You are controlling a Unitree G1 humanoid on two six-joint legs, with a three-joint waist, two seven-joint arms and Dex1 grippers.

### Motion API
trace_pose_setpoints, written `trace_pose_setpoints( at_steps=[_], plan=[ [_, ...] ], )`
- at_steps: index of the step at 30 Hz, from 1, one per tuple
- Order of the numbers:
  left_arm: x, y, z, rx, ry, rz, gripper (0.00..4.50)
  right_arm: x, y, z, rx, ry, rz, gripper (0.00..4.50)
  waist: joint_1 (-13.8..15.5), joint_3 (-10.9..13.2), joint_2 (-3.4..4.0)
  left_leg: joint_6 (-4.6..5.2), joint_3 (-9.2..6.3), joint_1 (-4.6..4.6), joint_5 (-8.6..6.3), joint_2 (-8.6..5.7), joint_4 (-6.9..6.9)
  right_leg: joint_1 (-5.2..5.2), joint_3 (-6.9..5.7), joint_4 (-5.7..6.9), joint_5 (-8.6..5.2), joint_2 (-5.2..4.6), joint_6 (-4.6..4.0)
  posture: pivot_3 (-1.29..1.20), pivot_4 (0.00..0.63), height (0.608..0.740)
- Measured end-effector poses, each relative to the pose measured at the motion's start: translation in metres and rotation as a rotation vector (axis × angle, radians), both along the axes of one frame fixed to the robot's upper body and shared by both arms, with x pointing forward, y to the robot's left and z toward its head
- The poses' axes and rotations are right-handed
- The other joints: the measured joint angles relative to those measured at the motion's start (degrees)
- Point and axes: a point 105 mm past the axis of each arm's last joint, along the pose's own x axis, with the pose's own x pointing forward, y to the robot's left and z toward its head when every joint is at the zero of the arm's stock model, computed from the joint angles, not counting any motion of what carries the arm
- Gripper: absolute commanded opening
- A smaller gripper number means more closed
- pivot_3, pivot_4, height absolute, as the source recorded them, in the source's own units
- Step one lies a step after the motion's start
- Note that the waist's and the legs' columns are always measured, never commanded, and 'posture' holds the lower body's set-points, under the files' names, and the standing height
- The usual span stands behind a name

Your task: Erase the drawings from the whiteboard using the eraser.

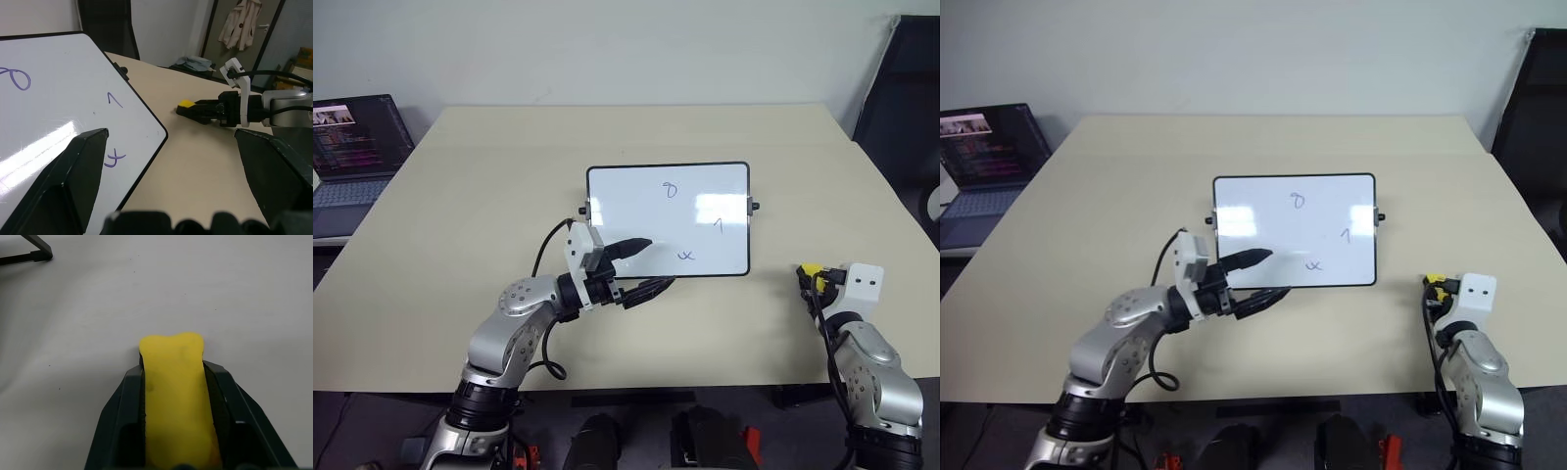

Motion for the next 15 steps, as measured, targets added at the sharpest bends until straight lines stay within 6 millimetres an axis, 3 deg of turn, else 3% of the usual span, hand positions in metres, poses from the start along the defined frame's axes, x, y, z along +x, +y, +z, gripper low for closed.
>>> trace_pose_setpoints(
  at_steps=[8, 15],
  plan=[
    [0.004, 0.002, 0.000, 0.006, -0.009, 0.040, 4.50, -0.001, 0.008, 0.006, -0.073, -0.012, 0.069, 1.24, 0.0, 0.0, 0.00, 0.00, 0.00, 0.00, 0.00, 0.00, 0.00, 0.00, 0.00, -0.02, 0.00, 0.00, 0.00, 0.00, 0.150, 0.740],
    [0.011, -0.007, -0.013, 0.040, -0.062, 0.200, 4.50, 0.009, 0.041, 0.050, -0.167, -0.204, 0.204, 1.24, 0.0, 0.0, 0.00, -0.01, -0.03, 0.00, 0.00, -0.01, 0.00, 0.00, 0.02, -0.02, 0.01, -0.01, 0.02, 0.00, 0.150, 0.740]
  ],
)
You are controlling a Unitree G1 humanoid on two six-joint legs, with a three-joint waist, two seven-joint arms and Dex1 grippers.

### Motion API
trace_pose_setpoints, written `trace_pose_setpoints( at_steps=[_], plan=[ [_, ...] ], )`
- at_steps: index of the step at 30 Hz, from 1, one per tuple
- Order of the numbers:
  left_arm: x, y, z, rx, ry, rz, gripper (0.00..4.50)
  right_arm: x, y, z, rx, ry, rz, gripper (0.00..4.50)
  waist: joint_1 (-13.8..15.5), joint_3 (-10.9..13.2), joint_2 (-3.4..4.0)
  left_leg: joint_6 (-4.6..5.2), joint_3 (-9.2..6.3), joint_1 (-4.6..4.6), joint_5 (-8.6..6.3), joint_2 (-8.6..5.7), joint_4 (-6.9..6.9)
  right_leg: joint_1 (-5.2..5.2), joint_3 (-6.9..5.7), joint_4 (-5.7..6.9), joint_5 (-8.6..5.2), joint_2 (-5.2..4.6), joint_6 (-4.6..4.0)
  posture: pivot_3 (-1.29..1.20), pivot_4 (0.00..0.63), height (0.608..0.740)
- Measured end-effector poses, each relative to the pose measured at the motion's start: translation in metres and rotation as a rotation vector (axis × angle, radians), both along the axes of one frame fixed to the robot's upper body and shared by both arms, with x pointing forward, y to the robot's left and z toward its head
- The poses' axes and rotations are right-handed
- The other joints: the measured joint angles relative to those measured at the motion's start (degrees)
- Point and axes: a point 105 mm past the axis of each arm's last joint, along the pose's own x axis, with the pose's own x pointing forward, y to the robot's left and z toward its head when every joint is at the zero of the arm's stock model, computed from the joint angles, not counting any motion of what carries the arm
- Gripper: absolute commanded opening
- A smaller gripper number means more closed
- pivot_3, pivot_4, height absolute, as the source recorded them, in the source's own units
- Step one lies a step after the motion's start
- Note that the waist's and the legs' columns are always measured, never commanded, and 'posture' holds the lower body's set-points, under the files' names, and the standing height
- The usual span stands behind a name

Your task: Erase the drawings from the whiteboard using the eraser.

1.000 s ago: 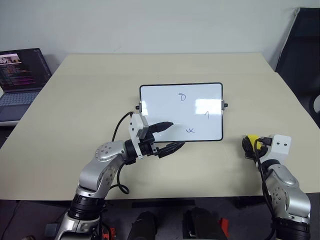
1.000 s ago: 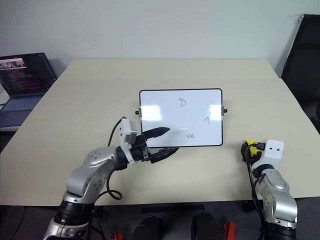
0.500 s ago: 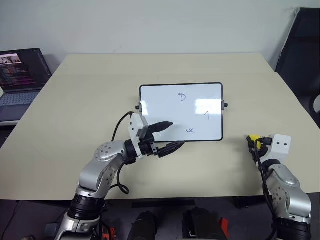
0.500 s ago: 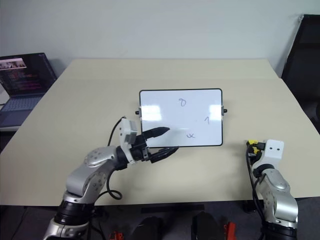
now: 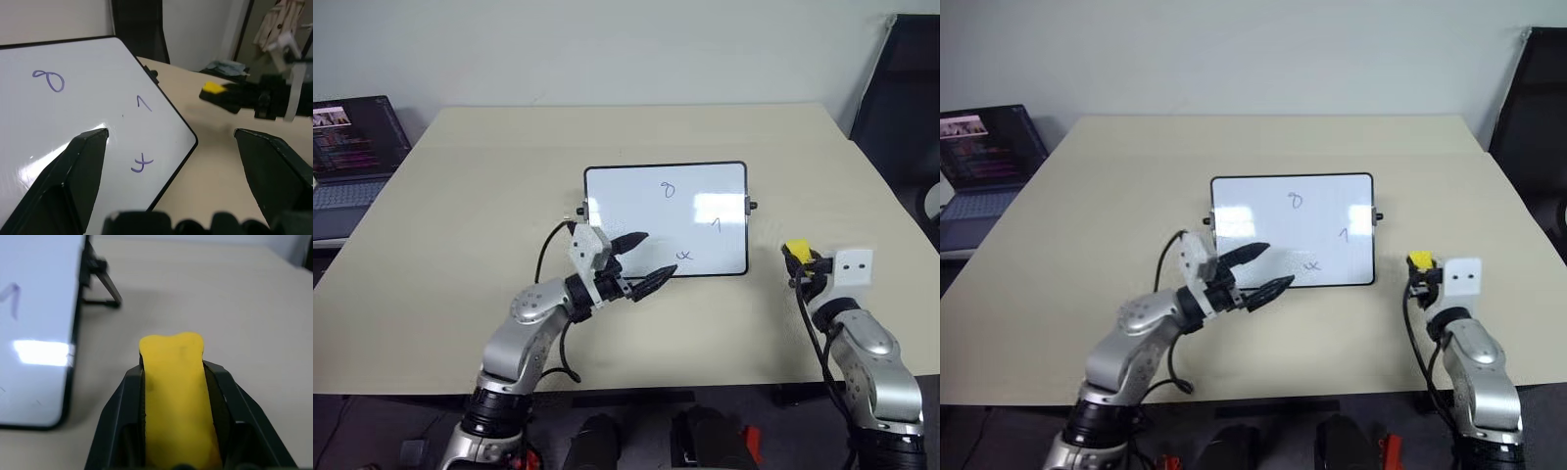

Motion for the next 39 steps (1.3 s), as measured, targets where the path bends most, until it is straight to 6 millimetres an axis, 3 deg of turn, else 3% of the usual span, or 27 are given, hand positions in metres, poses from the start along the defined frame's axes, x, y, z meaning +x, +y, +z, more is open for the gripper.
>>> trace_pose_setpoints(
  at_steps=[7, 16, 23, 29, 39],
  plan=[
    [0.004, -0.006, -0.006, 0.094, -0.073, 0.086, 4.50, 0.008, 0.023, 0.009, -0.013, -0.052, 0.080, 1.24, 0.0, 0.0, 0.00, 0.00, 0.05, 0.01, 0.00, 0.00, 0.00, 0.00, 0.01, 0.00, 0.01, -0.01, 0.01, 0.00, 0.150, 0.740],
    [0.011, 0.000, -0.017, 0.148, -0.062, 0.133, 4.50, 0.029, 0.075, 0.023, 0.029, -0.109, 0.242, 1.24, -0.1, 0.0, 0.00, 0.00, 0.01, 0.02, 0.00, 0.01, 0.00, 0.00, -0.05, 0.01, 0.01, 0.02, 0.00, 0.00, 0.150, 0.740],
    [0.013, 0.002, -0.014, 0.168, -0.092, 0.134, 4.50, 0.040, 0.103, 0.020, 0.044, -0.092, 0.331, 1.24, -0.1, 0.0, 0.00, 0.00, 0.02, 0.01, 0.00, 0.03, 0.00, 0.00, -0.03, 0.02, 0.02, -0.05, 0.01, 0.00, 0.150, 0.740],
    [0.013, 0.002, -0.013, 0.171, -0.095, 0.125, 4.50, 0.055, 0.108, 0.027, 0.014, -0.076, 0.306, 1.24, -0.1, 0.0, 0.00, 0.00, 0.00, 0.03, 0.00, 0.03, 0.00, 0.00, -0.05, 0.04, 0.02, -0.03, 0.00, 0.00, 0.150, 0.740],
    [0.013, 0.002, -0.013, 0.171, -0.096, 0.124, 4.50, 0.058, 0.107, 0.022, -0.078, -0.028, 0.260, 1.24, -0.1, 0.0, 0.00, 0.01, 0.01, 0.05, 0.01, 0.03, 0.03, 0.00, -0.04, 0.10, 0.04, -0.05, -0.02, 0.00, 0.150, 0.740]
  ],
)
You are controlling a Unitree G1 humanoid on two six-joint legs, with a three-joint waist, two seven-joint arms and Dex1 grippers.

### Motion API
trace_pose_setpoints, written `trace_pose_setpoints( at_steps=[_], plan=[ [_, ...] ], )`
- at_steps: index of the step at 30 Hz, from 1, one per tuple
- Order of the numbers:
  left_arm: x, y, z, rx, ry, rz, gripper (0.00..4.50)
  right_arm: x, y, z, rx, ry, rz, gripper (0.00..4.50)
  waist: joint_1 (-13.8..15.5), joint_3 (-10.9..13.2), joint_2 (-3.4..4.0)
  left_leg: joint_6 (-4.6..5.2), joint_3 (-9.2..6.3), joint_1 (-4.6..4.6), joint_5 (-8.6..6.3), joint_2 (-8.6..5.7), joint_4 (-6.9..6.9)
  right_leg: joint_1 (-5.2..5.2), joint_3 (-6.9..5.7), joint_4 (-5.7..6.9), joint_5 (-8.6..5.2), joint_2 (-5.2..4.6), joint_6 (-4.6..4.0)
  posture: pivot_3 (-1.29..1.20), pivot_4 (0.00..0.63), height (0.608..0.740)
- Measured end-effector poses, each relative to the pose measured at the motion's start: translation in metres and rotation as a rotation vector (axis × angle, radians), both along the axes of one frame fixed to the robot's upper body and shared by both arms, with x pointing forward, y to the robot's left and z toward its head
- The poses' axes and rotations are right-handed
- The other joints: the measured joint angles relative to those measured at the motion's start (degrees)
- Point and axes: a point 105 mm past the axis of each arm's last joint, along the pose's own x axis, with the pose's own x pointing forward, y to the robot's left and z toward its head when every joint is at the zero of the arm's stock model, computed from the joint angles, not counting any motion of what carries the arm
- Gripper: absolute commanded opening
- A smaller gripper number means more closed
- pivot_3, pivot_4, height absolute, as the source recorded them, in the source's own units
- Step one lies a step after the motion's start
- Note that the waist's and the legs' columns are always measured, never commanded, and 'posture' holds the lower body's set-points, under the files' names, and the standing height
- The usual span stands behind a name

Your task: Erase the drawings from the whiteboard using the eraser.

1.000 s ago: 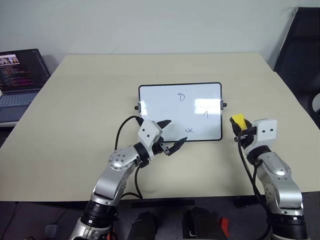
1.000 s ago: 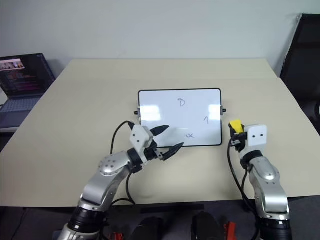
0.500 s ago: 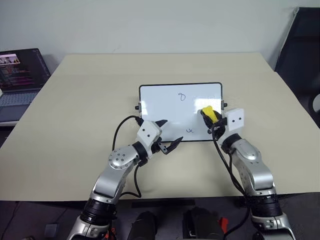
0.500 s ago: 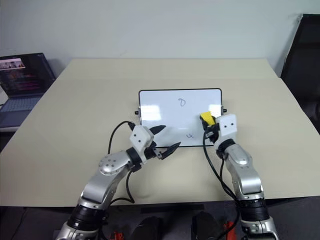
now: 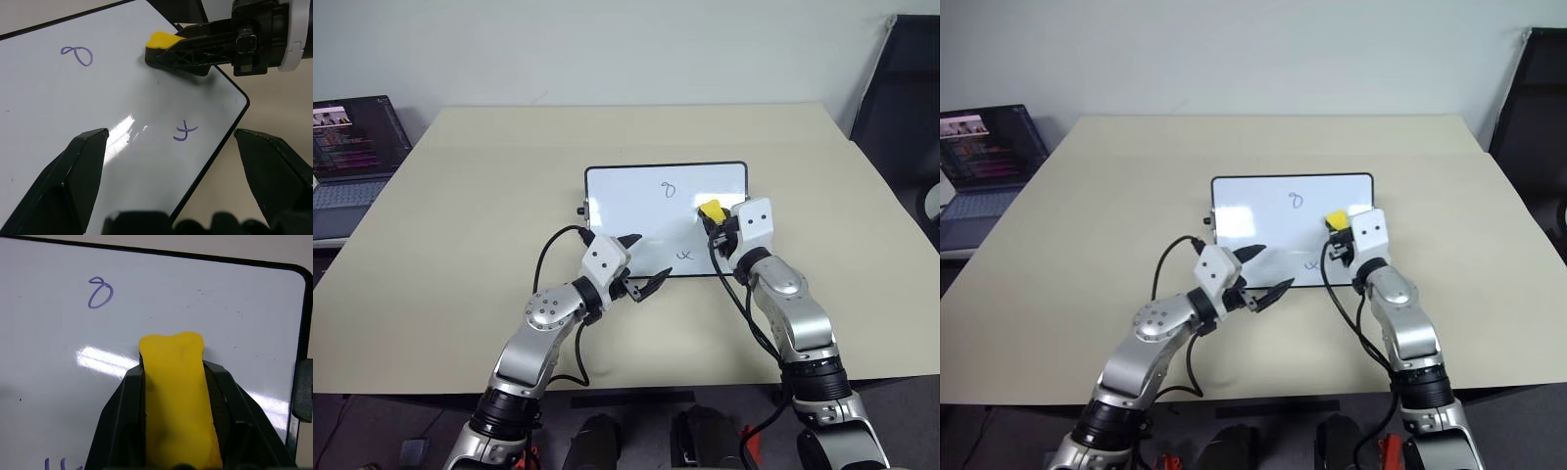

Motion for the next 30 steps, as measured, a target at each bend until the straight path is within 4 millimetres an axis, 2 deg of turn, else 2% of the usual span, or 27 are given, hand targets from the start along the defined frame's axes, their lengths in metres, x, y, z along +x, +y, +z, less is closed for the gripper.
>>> trace_pose_setpoints(
  at_steps=[6, 14, 19, 26, 30],
  plan=[
    [0.000, 0.001, 0.000, 0.004, 0.001, -0.004, 4.50, -0.012, -0.013, -0.009, -0.048, 0.037, -0.031, 1.24, 0.0, 0.0, -0.01, 0.00, 0.01, -0.01, 0.00, 0.00, 0.00, 0.01, 0.01, -0.03, 0.00, 0.00, 0.00, 0.00, 0.150, 0.740],
    [0.000, 0.001, 0.000, 0.005, -0.001, -0.003, 4.50, -0.041, -0.027, -0.038, -0.093, 0.148, -0.055, 1.24, -0.2, 0.0, -0.05, 0.00, 0.07, 0.08, 0.01, 0.00, 0.03, 0.06, 0.02, -0.02, 0.05, 0.01, 0.01, 0.00, 0.150, 0.740],
    [0.000, 0.001, 0.000, 0.005, -0.001, -0.003, 4.50, -0.042, -0.029, -0.038, -0.098, 0.159, -0.060, 1.24, -0.1, 0.0, -0.05, 0.03, 0.05, 0.10, 0.04, -0.01, 0.03, 0.06, -0.02, -0.02, 0.06, 0.07, 0.01, 0.00, 0.150, 0.740],
    [0.001, 0.001, 0.001, 0.004, -0.005, -0.002, 4.50, -0.039, -0.029, -0.027, -0.066, 0.103, -0.018, 1.24, -0.1, 0.0, -0.06, 0.03, 0.04, -0.02, 0.04, -0.01, -0.02, 0.00, -0.01, -0.11, 0.07, 0.06, 0.02, 0.00, 0.150, 0.740],
    [-0.002, 0.004, -0.006, -0.007, 0.009, 0.020, 4.50, -0.054, -0.031, -0.028, -0.050, 0.051, 0.077, 1.24, 0.0, 0.0, -0.07, 0.04, 0.03, -0.09, 0.01, 0.01, -0.09, 0.00, -0.02, -0.29, 0.06, 0.04, 0.02, 0.00, 0.150, 0.740]
  ],
)
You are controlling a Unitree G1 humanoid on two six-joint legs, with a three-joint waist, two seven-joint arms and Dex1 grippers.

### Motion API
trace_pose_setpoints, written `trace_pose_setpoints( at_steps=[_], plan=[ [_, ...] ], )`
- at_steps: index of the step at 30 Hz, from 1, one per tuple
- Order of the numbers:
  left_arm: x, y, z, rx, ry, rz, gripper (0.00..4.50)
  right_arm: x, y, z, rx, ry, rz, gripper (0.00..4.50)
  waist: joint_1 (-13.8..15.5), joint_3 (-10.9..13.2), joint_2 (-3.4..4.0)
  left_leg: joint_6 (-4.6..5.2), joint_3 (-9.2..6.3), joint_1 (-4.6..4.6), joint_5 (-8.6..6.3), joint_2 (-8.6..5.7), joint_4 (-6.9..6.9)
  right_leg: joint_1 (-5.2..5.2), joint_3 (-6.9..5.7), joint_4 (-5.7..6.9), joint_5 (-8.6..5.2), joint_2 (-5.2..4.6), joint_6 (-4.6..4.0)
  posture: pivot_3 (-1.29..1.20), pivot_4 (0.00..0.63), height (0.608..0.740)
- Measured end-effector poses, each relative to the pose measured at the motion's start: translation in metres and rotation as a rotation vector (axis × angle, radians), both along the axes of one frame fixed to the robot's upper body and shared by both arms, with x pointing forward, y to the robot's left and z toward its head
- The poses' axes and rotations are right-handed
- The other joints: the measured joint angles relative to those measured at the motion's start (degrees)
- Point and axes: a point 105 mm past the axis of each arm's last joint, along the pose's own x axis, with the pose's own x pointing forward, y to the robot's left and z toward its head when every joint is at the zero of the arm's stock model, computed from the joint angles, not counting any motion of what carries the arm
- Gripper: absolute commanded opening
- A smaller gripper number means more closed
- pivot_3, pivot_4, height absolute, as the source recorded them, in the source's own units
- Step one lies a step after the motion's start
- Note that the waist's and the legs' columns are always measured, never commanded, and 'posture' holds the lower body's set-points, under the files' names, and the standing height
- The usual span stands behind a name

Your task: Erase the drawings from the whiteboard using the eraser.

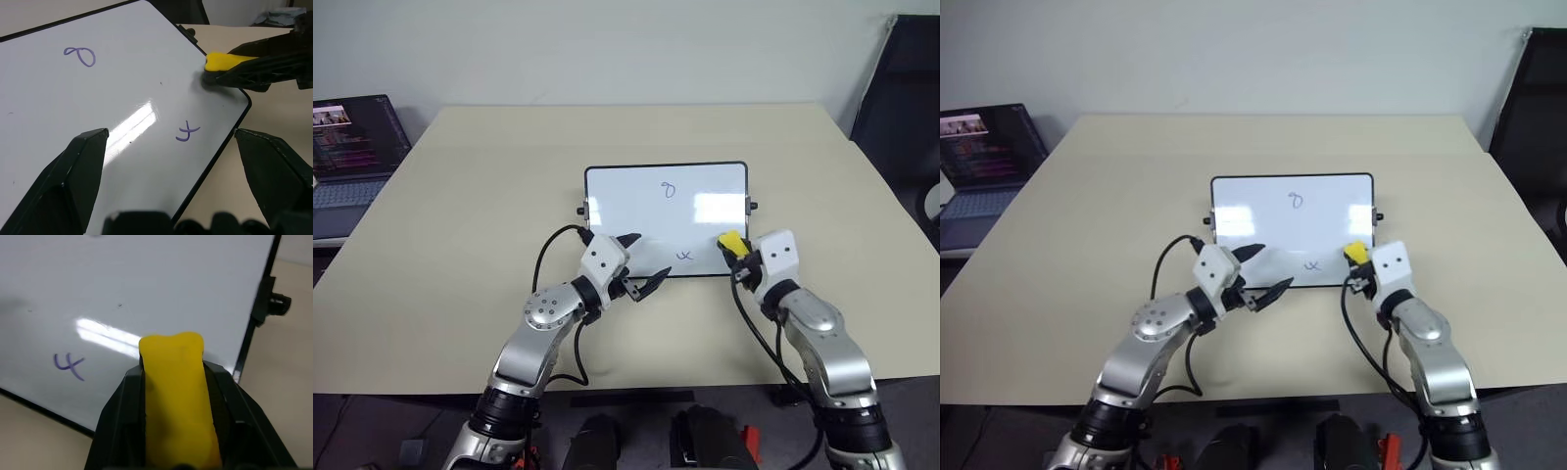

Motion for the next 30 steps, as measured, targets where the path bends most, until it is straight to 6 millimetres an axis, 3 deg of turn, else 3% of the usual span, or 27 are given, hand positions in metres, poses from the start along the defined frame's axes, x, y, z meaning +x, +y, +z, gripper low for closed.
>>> trace_pose_setpoints(
  at_steps=[8, 17, 24, 30],
  plan=[
    [-0.006, 0.004, -0.009, 0.012, 0.020, 0.011, 4.50, -0.010, -0.013, -0.007, -0.061, -0.047, 0.040, 1.24, 0.0, 0.0, -0.01, 0.00, 0.02, 0.07, 0.01, -0.01, 0.06, 0.02, -0.01, 0.10, 0.01, 0.01, 0.01, 0.00, 0.150, 0.740],
    [-0.006, 0.004, -0.009, 0.013, 0.021, 0.013, 4.50, -0.007, -0.004, 0.000, -0.049, -0.090, 0.070, 1.24, 0.1, 0.0, -0.01, -0.01, 0.02, 0.05, 0.01, -0.01, 0.05, 0.02, 0.01, 0.08, 0.01, -0.03, 0.00, 0.00, 0.150, 0.740],
    [-0.013, 0.009, -0.023, 0.034, 0.053, 0.035, 4.50, 0.006, 0.029, 0.012, -0.083, -0.167, 0.204, 1.24, 0.0, 0.0, -0.01, 0.00, -0.01, 0.10, 0.01, -0.01, 0.06, 0.02, -0.01, 0.15, 0.02, 0.03, -0.01, 0.00, 0.150, 0.740],
    [-0.013, 0.011, -0.023, 0.046, 0.038, 0.042, 4.50, 0.021, 0.057, 0.011, -0.108, -0.166, 0.292, 1.24, 0.0, 0.0, -0.01, 0.00, 0.03, 0.10, 0.01, 0.00, 0.06, 0.02, 0.01, 0.14, 0.03, 0.01, -0.02, 0.00, 0.150, 0.740]
  ],
)
